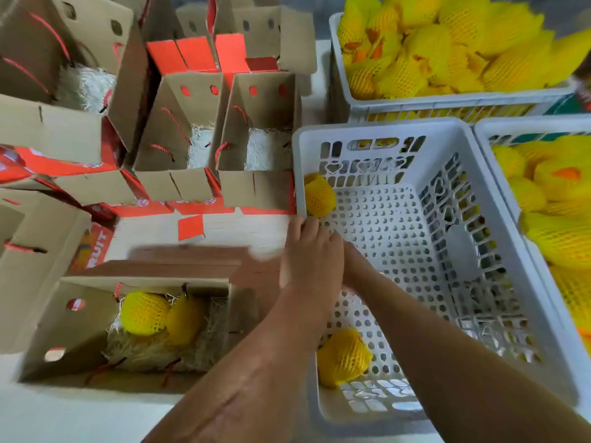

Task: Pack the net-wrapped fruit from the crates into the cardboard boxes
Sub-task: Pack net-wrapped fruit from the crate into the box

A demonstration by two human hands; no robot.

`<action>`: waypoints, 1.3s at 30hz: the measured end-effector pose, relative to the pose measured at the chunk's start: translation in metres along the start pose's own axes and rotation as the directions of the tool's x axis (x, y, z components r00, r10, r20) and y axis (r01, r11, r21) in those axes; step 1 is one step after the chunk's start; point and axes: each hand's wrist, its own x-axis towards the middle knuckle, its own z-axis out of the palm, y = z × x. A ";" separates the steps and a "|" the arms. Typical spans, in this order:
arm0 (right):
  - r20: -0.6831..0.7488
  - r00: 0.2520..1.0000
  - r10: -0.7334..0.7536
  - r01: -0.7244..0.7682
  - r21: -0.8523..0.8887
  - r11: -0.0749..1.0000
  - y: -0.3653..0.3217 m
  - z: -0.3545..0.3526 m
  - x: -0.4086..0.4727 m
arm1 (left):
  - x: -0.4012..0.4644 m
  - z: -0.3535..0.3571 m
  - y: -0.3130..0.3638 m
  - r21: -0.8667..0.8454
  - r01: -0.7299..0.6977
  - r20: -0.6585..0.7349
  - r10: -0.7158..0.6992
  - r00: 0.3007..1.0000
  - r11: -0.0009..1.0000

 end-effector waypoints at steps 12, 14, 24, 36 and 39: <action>0.526 0.823 -0.213 -0.320 0.740 0.592 0.018 -0.098 -0.054 | 0.003 -0.002 -0.005 -0.094 -0.022 -0.077 0.015 0.997 0.995; 0.517 0.856 0.018 -0.375 0.596 0.710 0.027 -0.093 -0.050 | 0.004 0.000 -0.005 -0.042 -0.030 -0.077 0.027 0.997 0.999; 0.627 0.759 0.176 0.509 -0.740 0.440 0.011 0.034 -0.094 | 0.002 0.005 -0.008 -0.071 -0.084 -0.138 0.074 0.988 0.994; -0.127 0.973 0.191 -0.101 0.511 0.854 -0.049 -0.065 -0.127 | -0.044 -0.009 -0.047 -0.951 -0.205 -0.260 -0.238 0.936 0.230; -0.180 0.961 0.210 -0.025 0.701 0.713 -0.080 -0.047 -0.152 | -0.072 -0.014 -0.078 -0.975 -0.220 -0.205 -0.282 0.937 -0.024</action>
